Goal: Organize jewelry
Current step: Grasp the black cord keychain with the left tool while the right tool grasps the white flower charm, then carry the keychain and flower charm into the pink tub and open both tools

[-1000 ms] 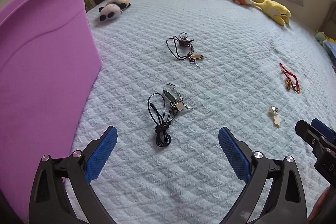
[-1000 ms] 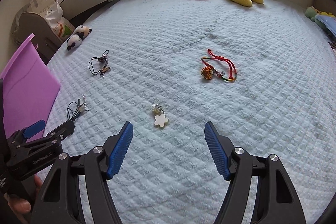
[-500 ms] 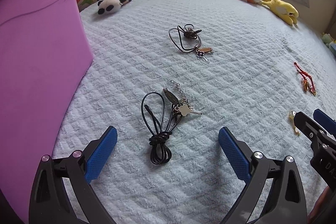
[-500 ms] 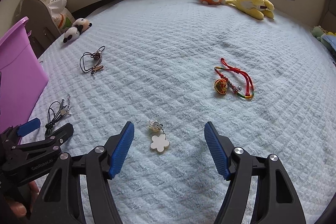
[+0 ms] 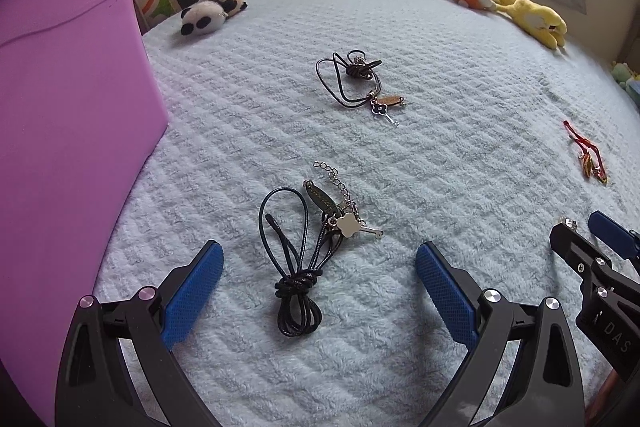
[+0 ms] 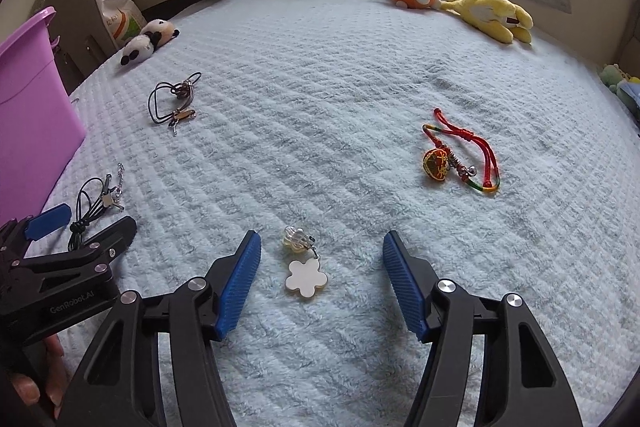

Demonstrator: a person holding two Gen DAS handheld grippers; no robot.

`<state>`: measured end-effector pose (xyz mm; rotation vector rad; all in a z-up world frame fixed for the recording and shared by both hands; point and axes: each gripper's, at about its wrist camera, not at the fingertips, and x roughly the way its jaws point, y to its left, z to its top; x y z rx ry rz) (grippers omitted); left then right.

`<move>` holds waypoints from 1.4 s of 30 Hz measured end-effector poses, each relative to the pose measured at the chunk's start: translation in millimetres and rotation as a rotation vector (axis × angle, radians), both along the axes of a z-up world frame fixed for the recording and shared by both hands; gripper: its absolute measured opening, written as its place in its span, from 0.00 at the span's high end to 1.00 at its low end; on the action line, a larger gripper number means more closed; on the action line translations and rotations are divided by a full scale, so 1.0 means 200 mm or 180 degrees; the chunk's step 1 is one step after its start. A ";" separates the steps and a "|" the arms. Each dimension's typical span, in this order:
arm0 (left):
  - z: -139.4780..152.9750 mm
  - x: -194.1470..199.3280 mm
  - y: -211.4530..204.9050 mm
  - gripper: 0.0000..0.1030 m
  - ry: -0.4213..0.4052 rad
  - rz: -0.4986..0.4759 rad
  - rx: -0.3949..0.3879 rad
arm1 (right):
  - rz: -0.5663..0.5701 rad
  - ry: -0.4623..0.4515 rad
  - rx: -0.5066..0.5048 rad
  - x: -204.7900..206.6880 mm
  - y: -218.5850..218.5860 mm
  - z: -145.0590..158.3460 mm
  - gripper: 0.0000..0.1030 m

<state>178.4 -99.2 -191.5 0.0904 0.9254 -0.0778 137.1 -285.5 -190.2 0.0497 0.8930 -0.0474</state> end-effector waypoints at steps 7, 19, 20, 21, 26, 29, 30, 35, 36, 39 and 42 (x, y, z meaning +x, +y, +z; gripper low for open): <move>0.00 0.01 0.00 0.25 -0.0023 -0.0048 -0.0012 | 0.0031 0.0041 -0.0064 0.02 0.02 -0.01 0.53; 0.00 -0.01 -0.02 0.49 -0.0046 -0.0124 -0.0009 | 0.0222 0.0068 -0.0357 0.01 0.11 -0.03 0.84; 0.00 -0.01 -0.02 0.53 -0.0051 -0.0149 -0.0009 | 0.0223 0.0060 -0.0364 0.01 0.12 -0.03 0.84; 0.00 -0.02 -0.03 0.60 -0.0053 -0.0185 -0.0007 | 0.0218 0.0056 -0.0346 0.01 0.11 -0.03 0.84; 0.01 -0.03 -0.04 0.89 -0.0068 -0.0190 0.0056 | 0.0204 0.0040 -0.0293 0.00 0.10 -0.01 0.85; 0.03 -0.03 -0.03 0.90 -0.0060 -0.0190 0.0035 | 0.0183 0.0031 -0.0254 -0.01 0.09 0.00 0.85; 0.04 -0.04 -0.03 0.90 -0.0059 -0.0191 0.0037 | 0.0179 0.0031 -0.0246 -0.02 0.08 0.01 0.85; 0.08 -0.06 -0.02 0.91 -0.0040 -0.0172 -0.0021 | 0.0173 0.0024 -0.0206 -0.05 0.08 0.05 0.85; 0.10 -0.07 -0.02 0.91 -0.0036 -0.0168 -0.0034 | 0.0173 0.0023 -0.0198 -0.05 0.08 0.06 0.85; 0.15 -0.10 -0.03 0.91 -0.0042 -0.0173 -0.0060 | 0.0180 0.0018 -0.0187 -0.09 0.08 0.12 0.85; 0.23 -0.14 -0.03 0.91 -0.0049 -0.0186 -0.0082 | 0.0194 0.0017 -0.0172 -0.13 0.08 0.19 0.85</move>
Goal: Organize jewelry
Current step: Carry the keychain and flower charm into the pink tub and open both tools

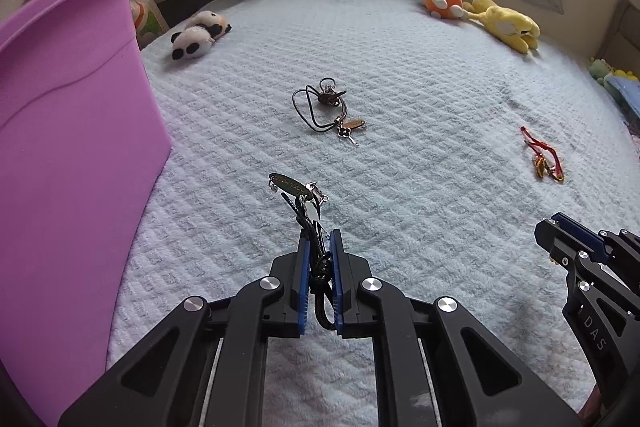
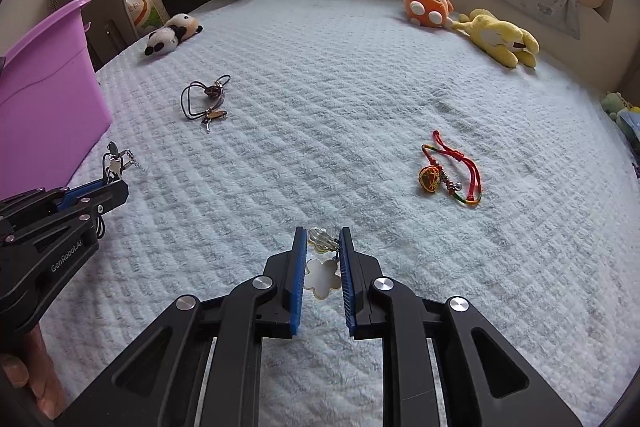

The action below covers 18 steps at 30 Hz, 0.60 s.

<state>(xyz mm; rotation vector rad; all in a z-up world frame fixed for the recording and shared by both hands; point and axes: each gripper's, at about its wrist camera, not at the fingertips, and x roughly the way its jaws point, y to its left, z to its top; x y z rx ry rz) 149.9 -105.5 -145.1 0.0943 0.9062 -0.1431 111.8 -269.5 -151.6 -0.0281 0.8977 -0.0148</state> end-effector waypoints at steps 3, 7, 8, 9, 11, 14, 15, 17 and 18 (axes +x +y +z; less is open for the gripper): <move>0.10 -0.05 0.00 0.91 -0.0004 0.0006 -0.0019 | 0.0018 -0.0003 0.0012 -0.05 0.00 0.10 0.85; 0.28 -0.12 0.01 0.91 -0.0006 0.0024 -0.0049 | 0.0074 -0.0034 0.0028 -0.13 0.00 0.28 0.85; 0.34 -0.14 0.02 0.91 -0.0020 0.0029 -0.0057 | 0.0092 -0.0051 0.0027 -0.15 0.01 0.34 0.85; 0.40 -0.17 0.02 0.91 -0.0037 0.0041 -0.0064 | 0.0110 -0.0066 0.0034 -0.17 0.01 0.39 0.85; 0.52 -0.20 0.04 0.91 -0.0042 0.0070 -0.0093 | 0.0152 -0.0088 0.0046 -0.21 0.01 0.51 0.85; 0.71 -0.26 0.07 0.91 -0.0045 0.0154 -0.0136 | 0.0248 -0.0139 0.0046 -0.27 0.03 0.69 0.85; 0.77 -0.28 0.09 0.91 -0.0044 0.0185 -0.0145 | 0.0289 -0.0160 0.0049 -0.29 0.05 0.75 0.84; 0.88 -0.32 0.13 0.91 -0.0021 0.0276 -0.0180 | 0.0385 -0.0202 0.0082 -0.32 0.08 0.87 0.85; 0.93 -0.33 0.16 0.91 -0.0013 0.0328 -0.0201 | 0.0442 -0.0220 0.0105 -0.33 0.09 0.93 0.85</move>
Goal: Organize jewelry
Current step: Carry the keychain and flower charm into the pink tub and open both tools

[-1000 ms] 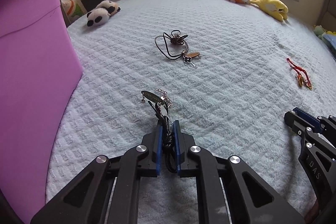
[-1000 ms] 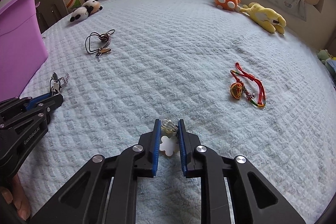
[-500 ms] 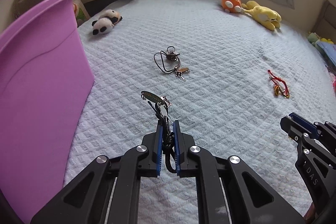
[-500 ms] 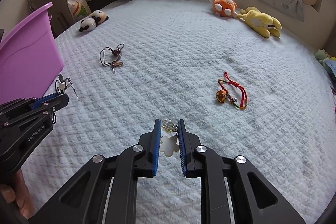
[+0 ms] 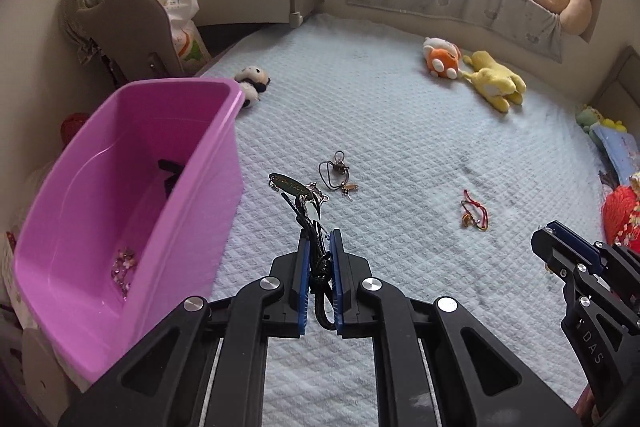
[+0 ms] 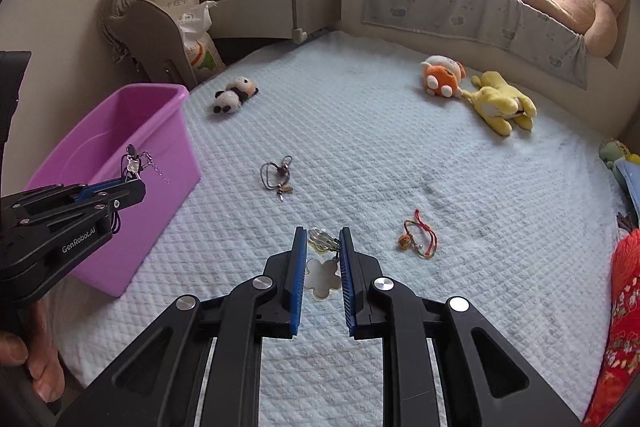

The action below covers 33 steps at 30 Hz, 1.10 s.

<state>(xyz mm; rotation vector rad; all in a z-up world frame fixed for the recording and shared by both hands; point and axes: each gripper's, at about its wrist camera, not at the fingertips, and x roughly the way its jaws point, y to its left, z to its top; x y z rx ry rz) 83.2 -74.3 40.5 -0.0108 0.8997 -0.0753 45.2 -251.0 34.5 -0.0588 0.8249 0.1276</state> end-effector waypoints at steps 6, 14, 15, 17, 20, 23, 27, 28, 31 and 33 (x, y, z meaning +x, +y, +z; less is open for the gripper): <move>0.30 -0.11 0.21 0.91 -0.0089 0.0331 0.0056 | 0.0372 -0.0087 0.0122 -0.03 0.16 0.28 0.84; 0.45 -0.15 0.59 0.91 -0.0031 0.0601 0.0094 | 0.0731 -0.0140 0.0222 0.02 0.53 0.46 0.84; 0.46 -0.15 0.64 0.91 -0.0030 0.0594 0.0120 | 0.0750 -0.0153 0.0248 0.03 0.58 0.48 0.84; 0.47 -0.14 0.73 0.91 -0.0031 0.0562 0.0153 | 0.0761 -0.0157 0.0310 0.05 0.70 0.51 0.84; 0.47 -0.10 0.88 0.91 -0.0025 0.0448 0.0162 | 0.0752 -0.0146 0.0356 0.09 0.87 0.52 0.85; 0.44 -0.04 1.00 0.91 0.0047 0.0279 0.0140 | 0.0680 -0.0091 0.0377 0.13 1.05 0.53 0.84; 0.39 0.05 1.15 0.91 0.0088 0.0035 0.0123 | 0.0552 0.0068 0.0411 0.22 1.24 0.48 0.84; 0.37 0.07 1.18 0.91 0.0130 -0.0008 0.0090 | 0.0504 0.0123 0.0441 0.25 1.28 0.47 0.84; 0.31 0.14 1.27 0.90 0.0220 -0.0097 0.0054 | 0.0422 0.0284 0.0528 0.32 1.38 0.43 0.84; 0.28 0.17 1.31 0.90 0.0294 -0.0116 0.0032 | 0.0403 0.0388 0.0505 0.36 1.45 0.39 0.84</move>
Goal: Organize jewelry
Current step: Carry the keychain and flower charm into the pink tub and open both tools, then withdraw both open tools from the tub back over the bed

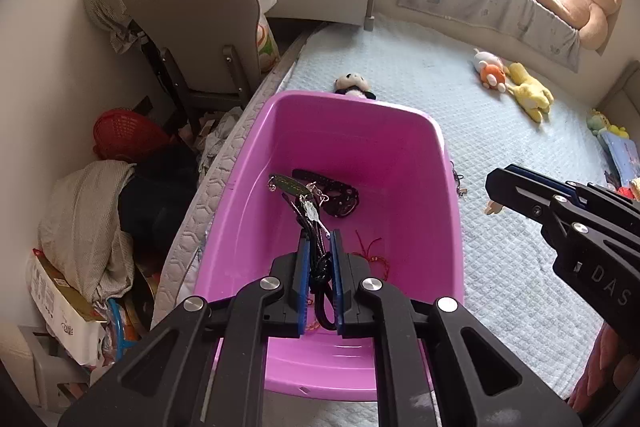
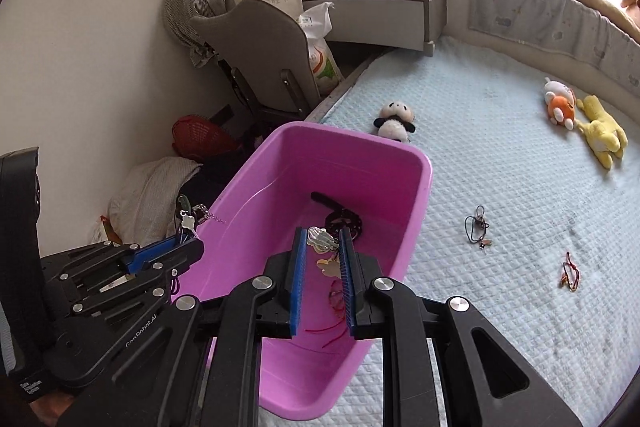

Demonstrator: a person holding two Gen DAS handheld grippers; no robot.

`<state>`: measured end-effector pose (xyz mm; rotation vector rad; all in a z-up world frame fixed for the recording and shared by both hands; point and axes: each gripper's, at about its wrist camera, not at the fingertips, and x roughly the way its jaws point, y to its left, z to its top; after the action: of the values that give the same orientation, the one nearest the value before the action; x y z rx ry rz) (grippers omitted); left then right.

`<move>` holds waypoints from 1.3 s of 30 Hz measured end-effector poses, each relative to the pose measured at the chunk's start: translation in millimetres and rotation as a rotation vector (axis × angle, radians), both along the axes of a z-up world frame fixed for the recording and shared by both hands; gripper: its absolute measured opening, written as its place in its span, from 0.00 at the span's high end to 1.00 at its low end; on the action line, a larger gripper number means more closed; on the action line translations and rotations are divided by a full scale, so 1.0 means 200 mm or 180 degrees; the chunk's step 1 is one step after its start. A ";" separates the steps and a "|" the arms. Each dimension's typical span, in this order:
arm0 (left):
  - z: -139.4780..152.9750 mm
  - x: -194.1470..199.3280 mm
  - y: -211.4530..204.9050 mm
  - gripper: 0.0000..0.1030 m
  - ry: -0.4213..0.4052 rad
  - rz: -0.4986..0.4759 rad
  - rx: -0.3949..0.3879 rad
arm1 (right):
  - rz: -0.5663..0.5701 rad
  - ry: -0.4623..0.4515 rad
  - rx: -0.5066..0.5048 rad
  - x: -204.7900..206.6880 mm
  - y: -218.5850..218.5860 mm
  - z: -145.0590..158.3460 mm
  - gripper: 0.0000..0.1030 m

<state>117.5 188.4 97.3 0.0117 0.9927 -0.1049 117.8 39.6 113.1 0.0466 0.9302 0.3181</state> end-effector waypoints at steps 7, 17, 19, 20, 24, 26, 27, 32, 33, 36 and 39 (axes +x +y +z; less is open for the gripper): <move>-0.13 0.08 0.10 0.90 0.0271 -0.0041 -0.0099 | -0.0024 0.0415 -0.0004 0.13 0.14 -0.14 0.84; -0.23 0.12 0.13 0.52 0.0564 0.0163 -0.0082 | -0.0048 0.0854 -0.0165 0.26 0.17 -0.30 0.65; -0.21 0.12 0.15 0.19 0.0459 0.0267 -0.0058 | -0.0064 0.0878 -0.0182 0.26 0.16 -0.30 0.53; -0.20 0.11 0.15 0.19 0.0413 0.0291 -0.0033 | -0.0107 0.0878 -0.0152 0.26 0.14 -0.30 0.50; -0.20 0.13 0.17 0.19 0.0468 0.0322 -0.0012 | -0.0203 0.0911 -0.0141 0.27 0.10 -0.30 0.50; -0.19 0.14 0.18 0.19 0.0496 0.0344 -0.0013 | -0.0232 0.0943 -0.0137 0.27 0.08 -0.31 0.50; -0.19 0.15 0.18 0.19 0.0506 0.0357 0.0000 | -0.0257 0.0962 -0.0129 0.27 0.07 -0.31 0.50; -0.17 0.15 0.18 0.19 0.0512 0.0352 0.0030 | -0.0308 0.1049 -0.0057 0.25 0.05 -0.31 0.48; -0.17 0.15 0.18 0.19 0.0510 0.0344 0.0025 | -0.0305 0.1052 -0.0054 0.25 0.05 -0.31 0.47; -0.14 0.15 0.18 0.18 0.0493 0.0337 0.0028 | -0.0295 0.1058 -0.0037 0.24 0.05 -0.29 0.45; -0.12 0.14 0.18 0.17 0.0475 0.0322 0.0007 | -0.0286 0.1062 -0.0029 0.22 0.05 -0.28 0.45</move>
<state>146.4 224.5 72.6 -0.0450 1.1405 -0.0120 162.1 49.3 58.0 0.1359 1.2562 0.2258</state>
